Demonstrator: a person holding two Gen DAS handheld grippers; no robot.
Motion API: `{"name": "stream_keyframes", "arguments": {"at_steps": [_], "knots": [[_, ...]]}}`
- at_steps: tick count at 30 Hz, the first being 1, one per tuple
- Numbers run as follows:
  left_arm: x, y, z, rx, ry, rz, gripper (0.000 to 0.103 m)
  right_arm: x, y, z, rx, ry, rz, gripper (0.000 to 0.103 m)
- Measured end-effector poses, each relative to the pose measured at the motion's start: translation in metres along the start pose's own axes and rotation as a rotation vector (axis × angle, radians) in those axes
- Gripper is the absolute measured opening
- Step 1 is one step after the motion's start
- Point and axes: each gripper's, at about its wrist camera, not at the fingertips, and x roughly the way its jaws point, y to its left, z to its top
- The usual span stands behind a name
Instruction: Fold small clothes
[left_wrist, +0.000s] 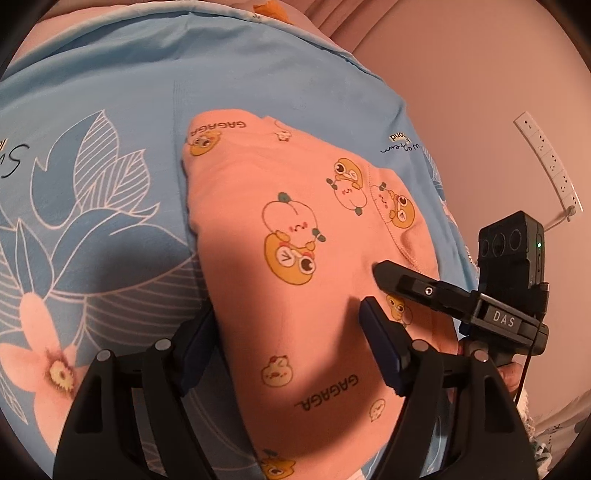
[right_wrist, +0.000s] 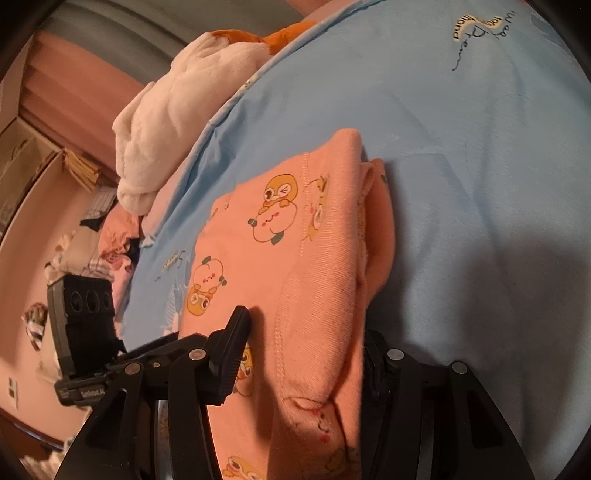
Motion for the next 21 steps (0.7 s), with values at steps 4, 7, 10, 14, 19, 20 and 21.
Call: {"name": "stream_keyframes", "arguments": {"at_steps": [4,7,10,14,19,20,21], "knots": [[0.002,-0.001,0.000,0.007,-0.002,0.000,0.075,0.001,0.003,0.001,-0.013,-0.003,-0.005,0.052],[0.003,-0.002,0.002,0.015,-0.001,0.005,0.074,0.002,0.004,0.001,-0.020,-0.007,-0.012,0.051],[0.002,-0.002,0.001,0.021,-0.006,0.017,0.072,0.001,0.004,0.000,-0.025,-0.015,-0.023,0.047],[0.002,-0.003,0.000,0.024,-0.012,0.051,0.056,0.000,0.007,-0.002,-0.023,-0.034,-0.037,0.038],[0.001,-0.010,-0.001,0.024,-0.022,0.102,0.045,0.001,0.021,-0.007,-0.056,-0.064,-0.085,0.032],[0.001,-0.012,-0.001,0.030,-0.024,0.113,0.043,0.000,0.025,-0.008,-0.067,-0.073,-0.101,0.031],[0.000,-0.014,-0.001,0.033,-0.025,0.119,0.040,-0.001,0.027,-0.008,-0.072,-0.078,-0.106,0.030]]}}
